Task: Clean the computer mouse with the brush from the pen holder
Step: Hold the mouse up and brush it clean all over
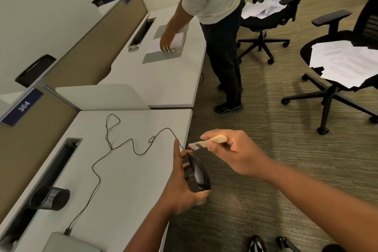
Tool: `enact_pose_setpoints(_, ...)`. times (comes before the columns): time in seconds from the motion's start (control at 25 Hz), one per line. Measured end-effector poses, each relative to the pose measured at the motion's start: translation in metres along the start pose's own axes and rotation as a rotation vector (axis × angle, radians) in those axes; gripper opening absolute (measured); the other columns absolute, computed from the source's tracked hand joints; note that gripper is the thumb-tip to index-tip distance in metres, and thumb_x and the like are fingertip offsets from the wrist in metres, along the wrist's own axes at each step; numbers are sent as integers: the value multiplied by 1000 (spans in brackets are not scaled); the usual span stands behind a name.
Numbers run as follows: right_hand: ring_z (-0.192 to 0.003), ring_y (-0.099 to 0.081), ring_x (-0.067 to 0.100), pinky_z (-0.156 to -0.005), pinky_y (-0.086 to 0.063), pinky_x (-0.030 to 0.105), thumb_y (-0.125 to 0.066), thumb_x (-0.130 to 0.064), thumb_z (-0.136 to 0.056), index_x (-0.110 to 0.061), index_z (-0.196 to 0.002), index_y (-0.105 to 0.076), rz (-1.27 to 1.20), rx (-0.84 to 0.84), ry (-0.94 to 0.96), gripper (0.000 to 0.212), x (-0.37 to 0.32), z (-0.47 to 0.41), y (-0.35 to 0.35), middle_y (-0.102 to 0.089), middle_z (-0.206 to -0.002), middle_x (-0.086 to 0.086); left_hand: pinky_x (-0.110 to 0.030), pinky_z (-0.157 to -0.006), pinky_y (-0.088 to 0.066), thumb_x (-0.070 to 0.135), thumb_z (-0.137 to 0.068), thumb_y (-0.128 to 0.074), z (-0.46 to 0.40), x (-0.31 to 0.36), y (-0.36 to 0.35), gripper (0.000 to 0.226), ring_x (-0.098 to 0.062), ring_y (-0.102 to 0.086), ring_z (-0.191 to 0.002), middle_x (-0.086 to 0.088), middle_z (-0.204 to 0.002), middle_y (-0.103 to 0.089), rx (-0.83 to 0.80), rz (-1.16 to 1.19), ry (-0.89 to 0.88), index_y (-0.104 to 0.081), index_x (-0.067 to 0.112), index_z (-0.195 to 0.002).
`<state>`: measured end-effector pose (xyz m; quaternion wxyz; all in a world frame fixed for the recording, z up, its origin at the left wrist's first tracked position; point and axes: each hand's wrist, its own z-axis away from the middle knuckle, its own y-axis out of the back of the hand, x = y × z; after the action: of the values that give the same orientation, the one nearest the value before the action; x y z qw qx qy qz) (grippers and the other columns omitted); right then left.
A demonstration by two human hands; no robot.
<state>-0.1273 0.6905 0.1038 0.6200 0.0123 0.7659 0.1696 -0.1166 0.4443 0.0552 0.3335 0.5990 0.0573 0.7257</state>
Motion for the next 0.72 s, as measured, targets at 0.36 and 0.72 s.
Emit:
enact_pose_setpoints(0.36,-98,-60,6,-86,-48,26,-62,-23,-101,-35,-123,-69,410,-409,158,26,-12,11,-6,-65,-108,-12,-47,-104,-59,32,-54,-100,4,5,-2,155,-15,-52,-141,47,-142,-33,40,-9,6,16,78,-147)
enact_pose_setpoints(0.72,-99,-65,-1,-88,-57,32,-63,-28,-101,-32,-110,-73,364,-575,-13,14,-31,13,16,-71,-104,-19,-55,-113,-51,47,-53,-102,3,10,-5,156,-19,-42,-151,27,-160,-25,70,-61,17,16,73,-151)
